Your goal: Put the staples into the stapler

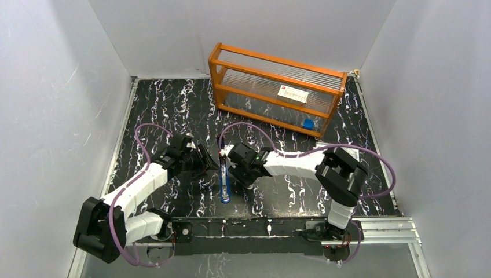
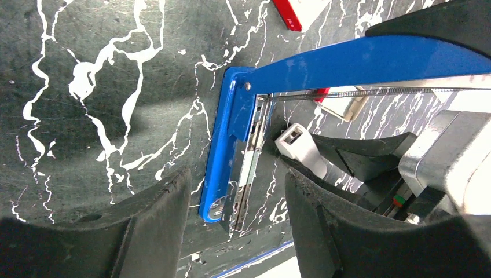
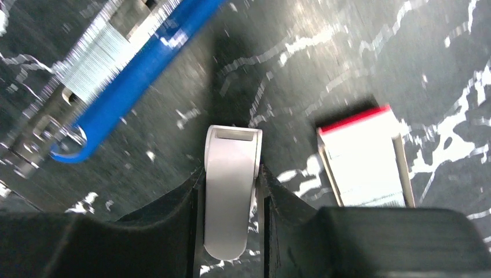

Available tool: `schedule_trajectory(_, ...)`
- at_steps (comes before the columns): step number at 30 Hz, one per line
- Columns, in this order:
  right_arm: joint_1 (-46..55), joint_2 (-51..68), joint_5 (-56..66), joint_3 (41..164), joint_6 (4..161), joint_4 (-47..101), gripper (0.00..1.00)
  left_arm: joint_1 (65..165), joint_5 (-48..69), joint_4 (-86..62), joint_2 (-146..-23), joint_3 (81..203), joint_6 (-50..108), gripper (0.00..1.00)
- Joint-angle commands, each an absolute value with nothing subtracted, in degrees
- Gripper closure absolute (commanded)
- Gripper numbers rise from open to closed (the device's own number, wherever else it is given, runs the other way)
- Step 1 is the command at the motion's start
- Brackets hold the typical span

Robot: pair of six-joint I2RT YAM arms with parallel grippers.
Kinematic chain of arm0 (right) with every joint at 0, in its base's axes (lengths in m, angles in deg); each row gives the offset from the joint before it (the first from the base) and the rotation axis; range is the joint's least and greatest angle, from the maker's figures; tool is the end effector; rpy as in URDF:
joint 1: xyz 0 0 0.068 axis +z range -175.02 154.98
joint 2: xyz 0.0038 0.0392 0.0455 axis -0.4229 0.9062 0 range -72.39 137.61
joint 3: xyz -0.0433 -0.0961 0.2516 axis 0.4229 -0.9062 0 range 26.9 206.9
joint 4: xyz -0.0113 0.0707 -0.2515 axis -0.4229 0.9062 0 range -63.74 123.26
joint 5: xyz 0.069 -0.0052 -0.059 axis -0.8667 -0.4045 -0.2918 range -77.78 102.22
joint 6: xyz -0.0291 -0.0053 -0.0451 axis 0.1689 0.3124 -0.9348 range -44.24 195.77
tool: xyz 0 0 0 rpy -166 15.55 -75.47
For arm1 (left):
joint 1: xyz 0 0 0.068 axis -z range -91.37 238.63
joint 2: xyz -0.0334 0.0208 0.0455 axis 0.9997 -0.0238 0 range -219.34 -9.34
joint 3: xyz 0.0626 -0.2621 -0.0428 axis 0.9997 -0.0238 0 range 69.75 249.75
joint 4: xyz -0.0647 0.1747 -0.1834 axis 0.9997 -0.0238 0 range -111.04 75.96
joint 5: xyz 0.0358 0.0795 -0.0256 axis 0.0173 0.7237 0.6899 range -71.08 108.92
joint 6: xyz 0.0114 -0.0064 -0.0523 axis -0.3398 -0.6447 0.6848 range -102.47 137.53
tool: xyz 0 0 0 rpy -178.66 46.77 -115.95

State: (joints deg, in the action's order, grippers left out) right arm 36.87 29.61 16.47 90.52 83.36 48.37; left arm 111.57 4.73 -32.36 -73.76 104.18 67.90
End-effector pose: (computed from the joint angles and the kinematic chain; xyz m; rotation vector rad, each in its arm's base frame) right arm 0.1710 0.3147 0.1713 -1.1901 2.3782 0.3180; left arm 0.1995 -0.0939 0.2002 -0.4916 2.5282 -0.8416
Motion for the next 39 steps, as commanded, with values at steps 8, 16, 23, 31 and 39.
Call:
schedule_trajectory(8, 35.2, 16.8, 17.7, 78.4, 85.6, 50.0, 0.63, 111.1, 0.9, -29.1, -74.4, 103.3, 67.2, 0.41)
schedule_trajectory(16, 31.3, 12.7, 19.2, 74.4, 91.6, 52.0, 0.58, 111.1, 0.4, -28.7, -74.3, 103.0, 67.3, 0.41)
schedule_trajectory(23, 23.3, 6.6, 24.0, 69.4, 99.5, 53.0, 0.60, 111.2, 0.1, -28.2, -74.1, 102.3, 67.5, 0.41)
schedule_trajectory(31, 19.4, 9.9, 24.1, 70.1, 102.6, 53.3, 0.53, 111.2, -0.3, -27.7, -74.8, 102.7, 67.3, 0.41)
schedule_trajectory(39, 19.3, 5.4, 25.0, 76.7, 102.4, 56.6, 0.33, 111.2, 0.5, -29.0, -74.0, 102.7, 66.7, 0.36)
